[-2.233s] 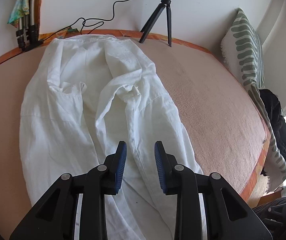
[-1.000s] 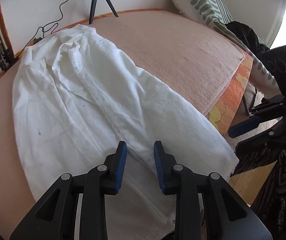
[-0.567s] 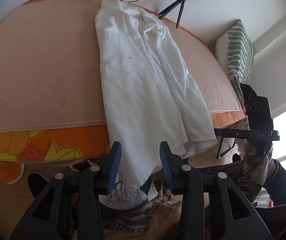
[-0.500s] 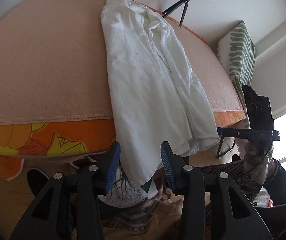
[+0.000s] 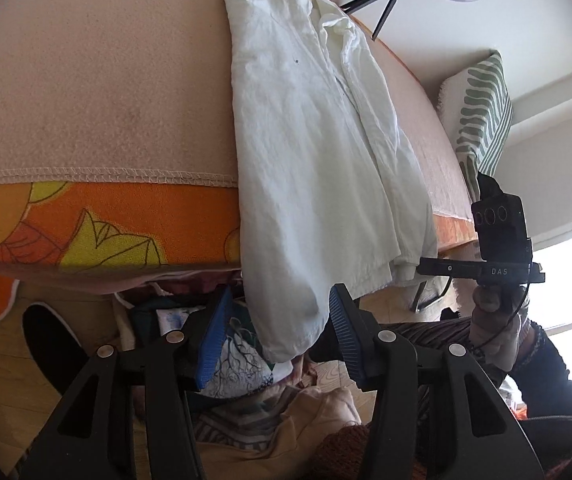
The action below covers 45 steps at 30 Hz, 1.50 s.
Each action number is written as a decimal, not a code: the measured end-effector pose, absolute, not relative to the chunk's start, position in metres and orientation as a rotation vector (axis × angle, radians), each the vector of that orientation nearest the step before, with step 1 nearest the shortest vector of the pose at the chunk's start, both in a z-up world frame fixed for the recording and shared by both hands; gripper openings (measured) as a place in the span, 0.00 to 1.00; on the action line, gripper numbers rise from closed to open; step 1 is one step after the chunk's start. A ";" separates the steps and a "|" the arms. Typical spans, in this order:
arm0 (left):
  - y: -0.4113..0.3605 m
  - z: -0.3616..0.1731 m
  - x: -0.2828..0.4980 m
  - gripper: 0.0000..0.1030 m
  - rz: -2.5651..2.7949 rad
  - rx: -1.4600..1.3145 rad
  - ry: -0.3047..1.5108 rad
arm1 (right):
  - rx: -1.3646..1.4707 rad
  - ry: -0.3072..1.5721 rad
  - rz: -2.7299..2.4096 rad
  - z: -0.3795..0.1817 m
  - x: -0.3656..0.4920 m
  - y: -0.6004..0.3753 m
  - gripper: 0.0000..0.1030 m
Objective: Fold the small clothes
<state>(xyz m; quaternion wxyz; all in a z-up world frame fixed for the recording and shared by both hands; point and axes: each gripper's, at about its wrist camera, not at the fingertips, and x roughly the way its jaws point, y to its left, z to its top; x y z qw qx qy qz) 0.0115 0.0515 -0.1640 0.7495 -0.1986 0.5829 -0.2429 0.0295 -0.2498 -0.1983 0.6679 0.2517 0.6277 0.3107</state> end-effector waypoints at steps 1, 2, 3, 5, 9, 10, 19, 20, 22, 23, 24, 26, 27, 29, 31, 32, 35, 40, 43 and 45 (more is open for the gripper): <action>0.052 -0.167 0.012 0.45 -0.538 -0.453 1.285 | 0.573 1.412 0.709 -0.197 0.031 -0.243 0.17; 0.051 -0.169 0.011 0.43 -0.550 -0.476 1.293 | 0.579 1.409 0.719 -0.195 0.031 -0.241 0.15; 0.050 -0.171 0.010 0.33 -0.563 -0.495 1.297 | 0.577 1.404 0.725 -0.193 0.031 -0.240 0.14; 0.048 -0.171 0.010 0.18 -0.588 -0.517 1.301 | 0.574 1.395 0.738 -0.189 0.030 -0.236 0.12; 0.046 -0.165 0.011 0.09 -0.622 -0.574 1.277 | 0.620 1.384 0.757 -0.184 0.029 -0.236 0.11; 0.046 -0.163 0.011 0.09 -0.630 -0.589 1.269 | 0.641 1.380 0.762 -0.184 0.029 -0.237 0.11; 0.052 -0.132 0.026 0.07 -0.702 -0.719 1.150 | 0.794 1.289 0.831 -0.164 0.036 -0.259 0.10; 0.051 -0.128 0.030 0.07 -0.705 -0.721 1.134 | 0.810 1.280 0.834 -0.162 0.038 -0.260 0.10; 0.050 -0.120 0.040 0.07 -0.705 -0.726 1.106 | 0.823 1.265 0.835 -0.156 0.045 -0.261 0.09; 0.050 -0.117 0.046 0.07 -0.705 -0.726 1.093 | 0.823 1.258 0.835 -0.153 0.048 -0.260 0.10; 0.050 -0.113 0.052 0.07 -0.703 -0.724 1.082 | 0.825 1.249 0.830 -0.149 0.052 -0.255 0.10; 0.048 -0.105 0.065 0.07 -0.695 -0.707 1.061 | 0.827 1.230 0.824 -0.143 0.063 -0.255 0.09; 0.047 -0.102 0.072 0.07 -0.691 -0.691 1.053 | 0.828 1.221 0.818 -0.140 0.069 -0.256 0.09; 0.045 -0.099 0.086 0.07 -0.668 -0.655 1.045 | 0.833 1.204 0.805 -0.135 0.082 -0.257 0.09; 0.046 -0.100 0.102 0.07 -0.644 -0.652 1.050 | 0.835 1.194 0.786 -0.132 0.097 -0.260 0.09; 0.046 -0.102 0.109 0.07 -0.631 -0.651 1.051 | 0.834 1.192 0.775 -0.132 0.105 -0.260 0.09; 0.045 -0.107 0.128 0.07 -0.601 -0.634 1.050 | 0.850 1.193 0.723 -0.136 0.130 -0.263 0.09; 0.047 -0.121 0.155 0.07 -0.550 -0.605 1.063 | 0.876 1.209 0.637 -0.150 0.169 -0.263 0.10; 0.048 -0.131 0.168 0.07 -0.524 -0.607 1.076 | 0.884 1.229 0.592 -0.161 0.189 -0.263 0.09; 0.046 -0.136 0.174 0.07 -0.515 -0.593 1.081 | 0.872 1.243 0.570 -0.167 0.197 -0.262 0.09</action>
